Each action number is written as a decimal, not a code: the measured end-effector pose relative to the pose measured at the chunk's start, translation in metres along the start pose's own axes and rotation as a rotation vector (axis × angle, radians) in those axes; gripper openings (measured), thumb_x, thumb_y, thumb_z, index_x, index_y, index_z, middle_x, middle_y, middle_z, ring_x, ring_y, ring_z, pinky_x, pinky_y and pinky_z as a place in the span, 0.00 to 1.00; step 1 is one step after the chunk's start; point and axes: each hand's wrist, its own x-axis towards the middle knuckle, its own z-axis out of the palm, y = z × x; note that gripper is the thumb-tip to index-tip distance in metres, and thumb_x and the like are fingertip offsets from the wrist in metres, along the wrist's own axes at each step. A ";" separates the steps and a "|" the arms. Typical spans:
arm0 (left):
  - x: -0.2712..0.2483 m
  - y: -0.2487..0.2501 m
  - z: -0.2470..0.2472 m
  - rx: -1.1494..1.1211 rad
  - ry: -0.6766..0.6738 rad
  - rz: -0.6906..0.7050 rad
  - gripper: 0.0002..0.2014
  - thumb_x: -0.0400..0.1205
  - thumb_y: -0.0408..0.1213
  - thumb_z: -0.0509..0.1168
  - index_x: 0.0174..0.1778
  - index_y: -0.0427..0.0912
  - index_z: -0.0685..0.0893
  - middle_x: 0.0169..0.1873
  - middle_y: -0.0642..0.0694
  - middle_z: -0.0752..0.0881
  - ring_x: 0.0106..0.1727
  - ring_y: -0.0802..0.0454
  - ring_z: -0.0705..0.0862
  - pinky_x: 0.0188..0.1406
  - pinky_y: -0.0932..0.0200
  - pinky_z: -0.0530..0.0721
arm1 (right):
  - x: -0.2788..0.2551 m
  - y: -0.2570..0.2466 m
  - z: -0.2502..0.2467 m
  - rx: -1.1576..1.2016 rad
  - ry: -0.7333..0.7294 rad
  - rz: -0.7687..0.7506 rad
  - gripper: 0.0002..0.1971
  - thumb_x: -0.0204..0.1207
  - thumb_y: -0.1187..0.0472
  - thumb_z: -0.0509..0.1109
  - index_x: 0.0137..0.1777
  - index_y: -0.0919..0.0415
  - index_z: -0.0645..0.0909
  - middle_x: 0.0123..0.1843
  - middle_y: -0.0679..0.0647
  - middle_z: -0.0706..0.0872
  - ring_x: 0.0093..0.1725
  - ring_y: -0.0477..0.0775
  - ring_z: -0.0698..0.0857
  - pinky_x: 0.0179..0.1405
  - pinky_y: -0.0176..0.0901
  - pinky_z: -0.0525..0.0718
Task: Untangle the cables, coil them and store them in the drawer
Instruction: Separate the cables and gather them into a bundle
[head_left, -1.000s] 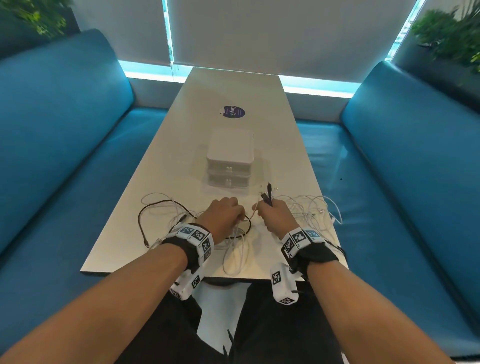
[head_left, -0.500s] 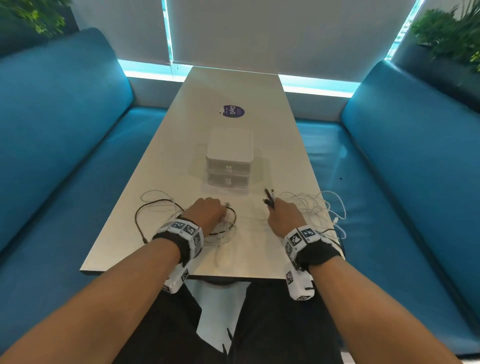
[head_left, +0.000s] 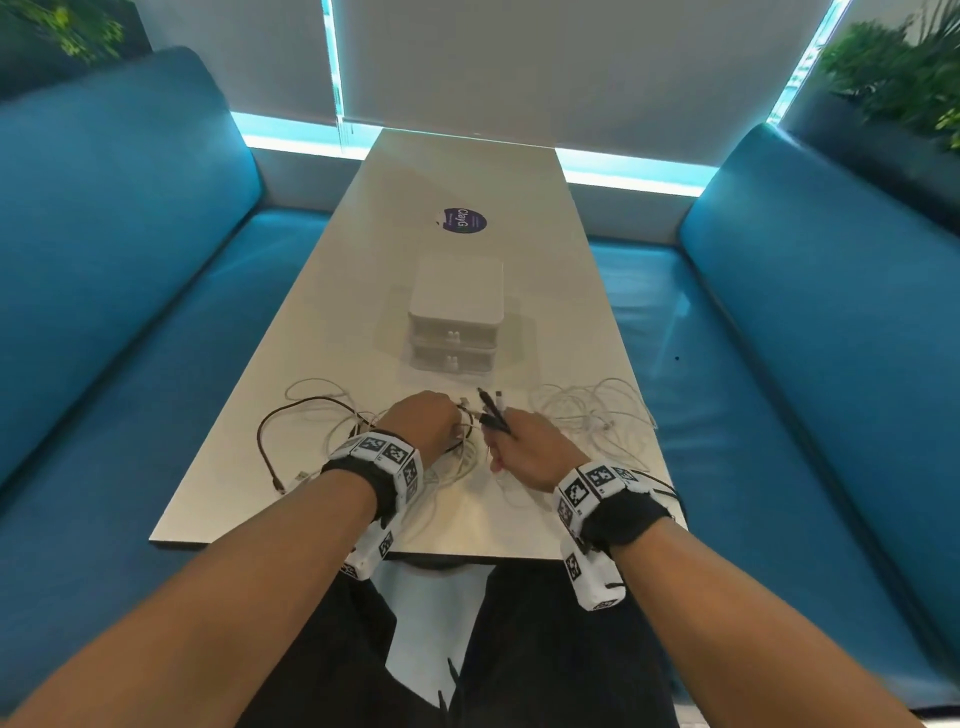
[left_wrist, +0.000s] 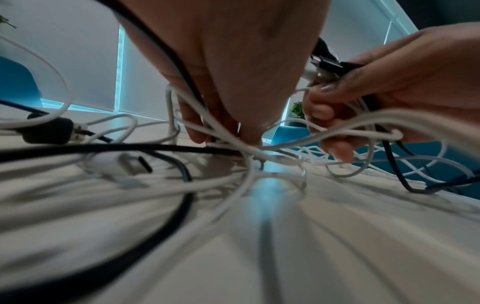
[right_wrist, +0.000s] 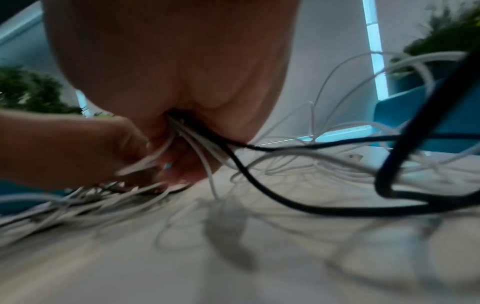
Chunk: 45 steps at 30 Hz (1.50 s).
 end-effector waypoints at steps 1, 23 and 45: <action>0.000 0.001 0.000 0.006 0.004 -0.003 0.12 0.85 0.41 0.61 0.49 0.41 0.89 0.46 0.42 0.86 0.49 0.41 0.84 0.39 0.55 0.73 | 0.000 -0.001 0.003 -0.037 0.022 -0.036 0.11 0.86 0.57 0.59 0.51 0.64 0.79 0.46 0.59 0.86 0.44 0.57 0.85 0.44 0.47 0.77; -0.017 -0.017 -0.010 0.236 0.019 0.057 0.12 0.88 0.38 0.55 0.58 0.42 0.84 0.57 0.44 0.84 0.54 0.39 0.85 0.43 0.55 0.72 | -0.004 0.031 -0.016 -0.722 0.070 0.069 0.13 0.84 0.58 0.56 0.60 0.58 0.81 0.50 0.56 0.87 0.49 0.60 0.87 0.49 0.52 0.86; -0.016 0.000 0.002 0.126 0.081 0.114 0.10 0.89 0.39 0.56 0.54 0.47 0.84 0.50 0.48 0.85 0.49 0.43 0.85 0.53 0.52 0.74 | 0.012 0.021 0.008 -0.427 0.110 0.057 0.13 0.85 0.54 0.58 0.65 0.57 0.74 0.54 0.62 0.86 0.51 0.66 0.86 0.50 0.55 0.85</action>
